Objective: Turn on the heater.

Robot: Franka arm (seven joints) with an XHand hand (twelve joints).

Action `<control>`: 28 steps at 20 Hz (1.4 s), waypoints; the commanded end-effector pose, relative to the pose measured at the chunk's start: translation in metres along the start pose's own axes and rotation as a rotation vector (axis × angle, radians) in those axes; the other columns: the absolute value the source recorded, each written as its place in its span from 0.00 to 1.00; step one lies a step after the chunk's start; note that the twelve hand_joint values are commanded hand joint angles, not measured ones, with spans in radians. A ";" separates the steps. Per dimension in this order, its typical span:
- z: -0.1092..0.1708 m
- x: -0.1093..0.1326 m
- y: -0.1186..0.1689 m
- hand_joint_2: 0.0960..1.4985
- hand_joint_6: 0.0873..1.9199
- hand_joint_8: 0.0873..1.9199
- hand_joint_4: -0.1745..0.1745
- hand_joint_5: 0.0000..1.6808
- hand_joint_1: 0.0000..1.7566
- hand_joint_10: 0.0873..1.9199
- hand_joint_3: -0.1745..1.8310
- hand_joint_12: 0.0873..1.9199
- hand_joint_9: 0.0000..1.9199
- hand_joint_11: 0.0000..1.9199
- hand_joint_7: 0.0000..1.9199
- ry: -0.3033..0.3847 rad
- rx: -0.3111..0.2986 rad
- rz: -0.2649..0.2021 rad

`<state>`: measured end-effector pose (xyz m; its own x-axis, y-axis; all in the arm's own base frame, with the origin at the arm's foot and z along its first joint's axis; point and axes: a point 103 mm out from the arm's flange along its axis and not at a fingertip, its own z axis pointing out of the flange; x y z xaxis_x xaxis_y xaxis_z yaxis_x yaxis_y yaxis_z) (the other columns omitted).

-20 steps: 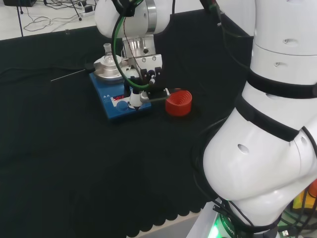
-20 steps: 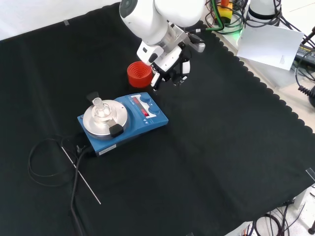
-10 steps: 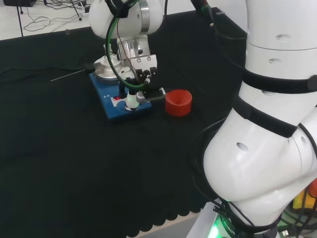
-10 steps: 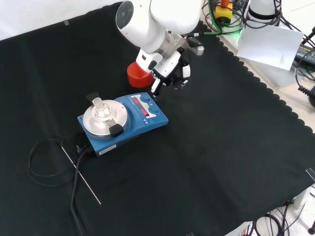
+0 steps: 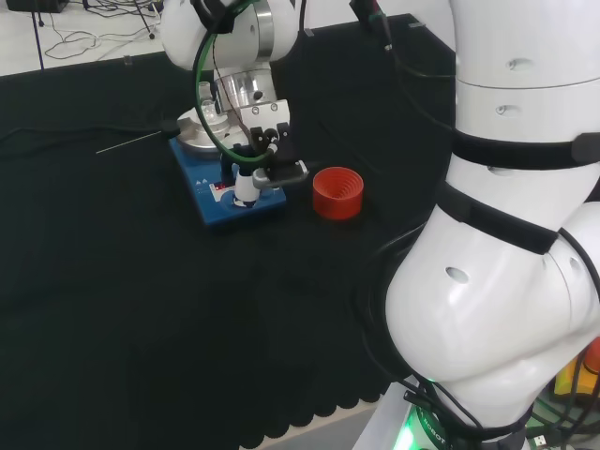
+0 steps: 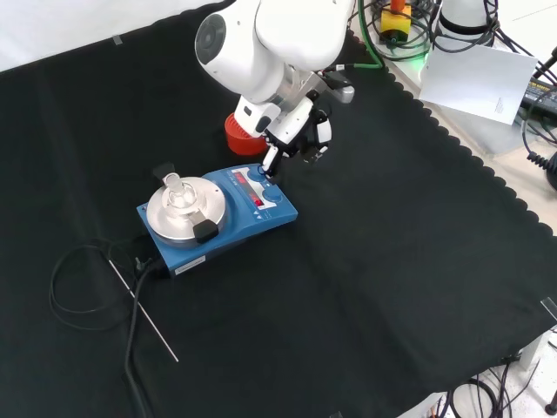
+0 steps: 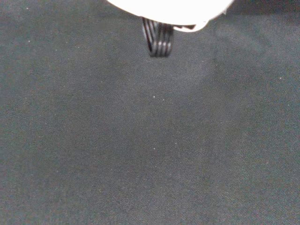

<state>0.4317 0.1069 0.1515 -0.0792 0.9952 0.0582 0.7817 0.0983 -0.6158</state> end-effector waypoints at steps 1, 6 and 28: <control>0.000 -0.005 0.003 0.42 0.43 0.81 0.34 0.16 0.84 0.79 0.63 0.73 0.86 0.61 0.85 -0.004 0.007 0.005; 0.001 -0.007 0.007 0.42 0.42 0.81 0.35 0.17 0.84 0.79 0.63 0.73 0.86 0.61 0.85 -0.004 0.010 0.011; 0.007 -0.010 0.017 0.42 0.42 0.81 0.35 0.17 0.83 0.79 0.63 0.73 0.86 0.61 0.84 -0.001 0.018 0.010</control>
<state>0.4410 0.0982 0.1359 -0.0735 0.9957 0.0555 0.7728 0.0921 -0.6279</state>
